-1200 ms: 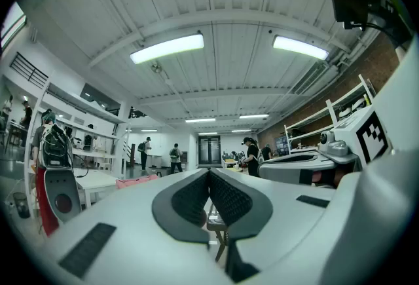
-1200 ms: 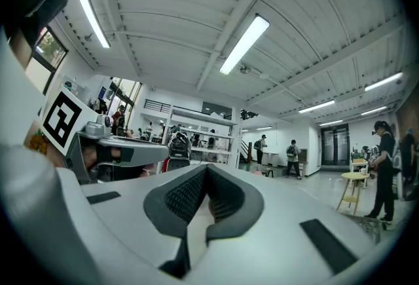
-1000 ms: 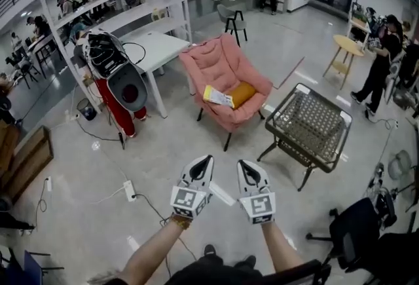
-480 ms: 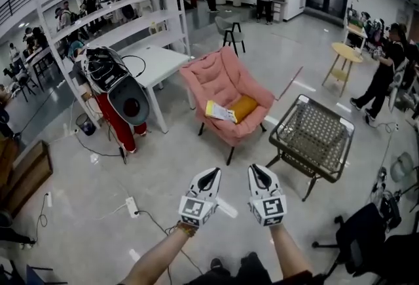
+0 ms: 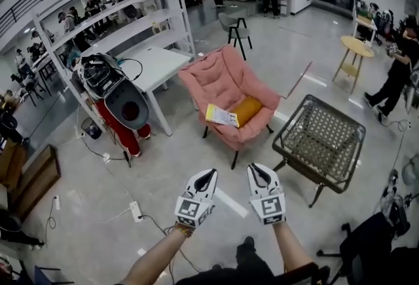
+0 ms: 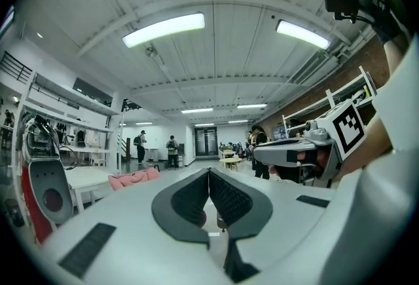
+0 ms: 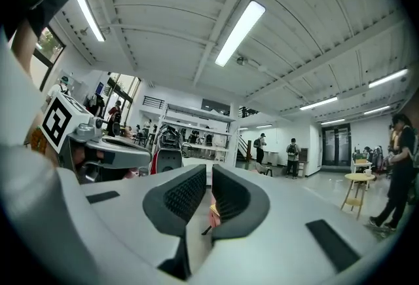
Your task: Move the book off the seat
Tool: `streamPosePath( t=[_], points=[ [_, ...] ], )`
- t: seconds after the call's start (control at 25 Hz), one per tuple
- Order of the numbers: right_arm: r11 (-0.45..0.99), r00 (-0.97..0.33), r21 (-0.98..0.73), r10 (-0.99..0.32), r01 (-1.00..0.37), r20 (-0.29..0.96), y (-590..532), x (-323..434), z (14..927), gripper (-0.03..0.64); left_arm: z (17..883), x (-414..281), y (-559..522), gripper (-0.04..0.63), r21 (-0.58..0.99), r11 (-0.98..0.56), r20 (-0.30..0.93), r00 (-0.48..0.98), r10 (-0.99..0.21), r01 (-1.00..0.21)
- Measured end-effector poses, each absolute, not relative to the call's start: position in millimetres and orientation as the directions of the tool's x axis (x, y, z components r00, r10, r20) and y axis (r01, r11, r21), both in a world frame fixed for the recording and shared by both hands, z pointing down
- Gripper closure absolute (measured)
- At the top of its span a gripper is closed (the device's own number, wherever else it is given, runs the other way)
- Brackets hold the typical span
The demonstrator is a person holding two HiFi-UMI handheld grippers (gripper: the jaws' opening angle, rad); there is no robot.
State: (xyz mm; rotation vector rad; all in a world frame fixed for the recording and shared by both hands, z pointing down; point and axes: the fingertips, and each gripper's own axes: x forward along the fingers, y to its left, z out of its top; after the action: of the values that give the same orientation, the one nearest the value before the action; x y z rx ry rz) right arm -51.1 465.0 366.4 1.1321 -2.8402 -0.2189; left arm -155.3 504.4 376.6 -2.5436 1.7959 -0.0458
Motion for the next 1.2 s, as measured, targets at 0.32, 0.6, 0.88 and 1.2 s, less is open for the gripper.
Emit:
streamPosePath(
  t=[0.32, 0.6, 0.88, 1.2],
  points=[
    [0.754, -0.759, 0.143, -0.651, -0.641, 0.034, 376, -31, 385, 0.6, 385, -139, 429, 0.583, -0.042, -0.283, 0.046, 0.281, -0.959, -0.958],
    [0.779, -0.779, 0.125, -0.624, -0.614, 0.061, 312, -39, 403, 0.6, 397, -153, 369, 0.583, -0.03, -0.248, 0.069, 0.246, -0.967, -0.968],
    [0.772, -0.77, 0.145, -0.632, -0.618, 0.085, 250, -74, 416, 0.6, 414, -184, 307, 0.583, -0.027, -0.266, 0.07, 0.263, -0.962, -0.964],
    [0.748, -0.738, 0.182, -0.662, -0.638, 0.131, 185, -133, 420, 0.6, 436, -245, 240, 0.583, 0.009, -0.322, 0.085, 0.322, -0.943, -0.947]
  ],
)
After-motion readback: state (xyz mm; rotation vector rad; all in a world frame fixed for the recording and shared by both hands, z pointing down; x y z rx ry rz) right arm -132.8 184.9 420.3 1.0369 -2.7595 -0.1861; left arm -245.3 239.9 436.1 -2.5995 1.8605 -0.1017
